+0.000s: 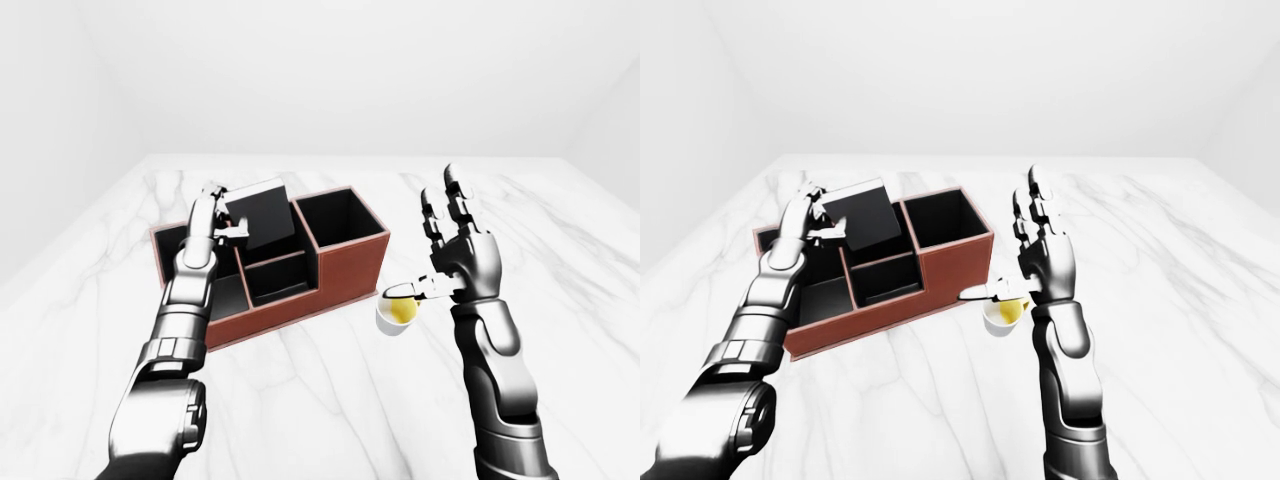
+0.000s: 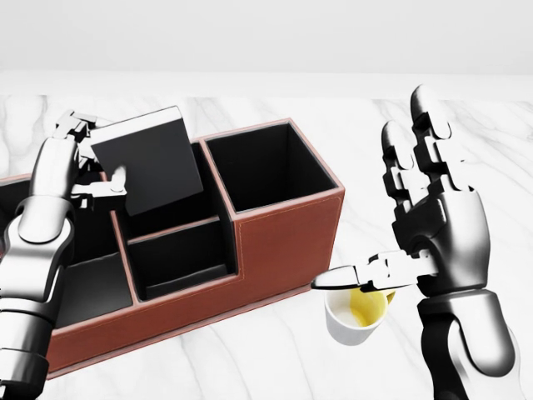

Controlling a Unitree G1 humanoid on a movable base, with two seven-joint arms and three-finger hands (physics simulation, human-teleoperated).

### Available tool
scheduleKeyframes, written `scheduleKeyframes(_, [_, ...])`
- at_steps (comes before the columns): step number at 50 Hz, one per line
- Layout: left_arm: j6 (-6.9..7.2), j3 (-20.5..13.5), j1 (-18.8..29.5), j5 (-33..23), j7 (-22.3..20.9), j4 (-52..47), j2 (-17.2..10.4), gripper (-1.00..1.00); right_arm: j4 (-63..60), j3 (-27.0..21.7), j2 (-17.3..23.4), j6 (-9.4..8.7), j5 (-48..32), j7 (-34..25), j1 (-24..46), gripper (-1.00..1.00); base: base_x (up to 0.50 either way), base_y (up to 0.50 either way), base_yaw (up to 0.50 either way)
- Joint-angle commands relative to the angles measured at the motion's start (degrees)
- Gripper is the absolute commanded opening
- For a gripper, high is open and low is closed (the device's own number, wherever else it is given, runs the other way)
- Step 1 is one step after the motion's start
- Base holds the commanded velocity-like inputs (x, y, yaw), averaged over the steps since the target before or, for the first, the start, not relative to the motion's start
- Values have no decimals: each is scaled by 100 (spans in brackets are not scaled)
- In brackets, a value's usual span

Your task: Pick up the book and place it in the front compartment of the caddy.

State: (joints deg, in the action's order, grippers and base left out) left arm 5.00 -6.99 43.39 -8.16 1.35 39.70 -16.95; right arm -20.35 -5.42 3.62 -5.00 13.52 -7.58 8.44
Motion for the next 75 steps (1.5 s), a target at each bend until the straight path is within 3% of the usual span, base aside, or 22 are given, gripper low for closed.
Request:
scheduleKeyframes(1, [0, -69, 310, 39, 161, 397, -15, -95, 87, 2, -2, 0, -3, -14, 22, 100, 0, 0, 0])
scheduleKeyframes(19, [0, -63, 773, 107, 321, 1619, -115, -95, -12, 56, -26, 0, -14, 24, 0, 100, 0, 0, 0])
scheduleKeyframes(30, [0, -9, 859, -27, 315, 1039, -121, -95, 235, 57, -29, 0, -33, -23, 48, 100, 0, 0, 0])
scheduleKeyframes(49, [-13, 58, 1024, -298, 435, 1382, -18, -95, 308, 68, -39, 0, -37, -38, 29, 100, 0, 0, 0])
scheduleKeyframes(53, [-109, 55, 1050, -308, 463, 1530, -28, -95, 347, 75, -40, 0, -46, -41, 40, 100, 0, 0, 0])
scheduleKeyframes(56, [-303, 83, 1121, -371, 549, 1778, -31, -95, 315, 95, -50, 0, -51, -23, 40, 100, 0, 0, 0])
scheduleKeyframes(57, [-292, 85, 1130, -378, 552, 1771, -29, -95, 324, 98, -51, 0, -54, -24, 43, 100, 0, 0, 0])
scheduleKeyframes(61, [-502, 129, 1191, -502, 650, 1984, -14, -95, 347, 106, -54, 0, -59, -26, 57, 100, 0, 0, 0])
scheduleKeyframes(63, [-539, 141, 1201, -546, 666, 2021, -6, -95, 265, 108, -53, 0, -51, -15, 33, 100, 0, 0, 0])
scheduleKeyframes(70, [-1000, 191, 1242, -735, 717, 2350, 30, -95, 188, 112, -65, 0, -46, -3, -8, 100, 0, 0, 0])
scheduleKeyframes(75, [-1000, 177, 1263, -745, 673, 2475, 54, -95, 138, 117, -72, 0, -40, 14, -17, 100, 0, 0, 0])
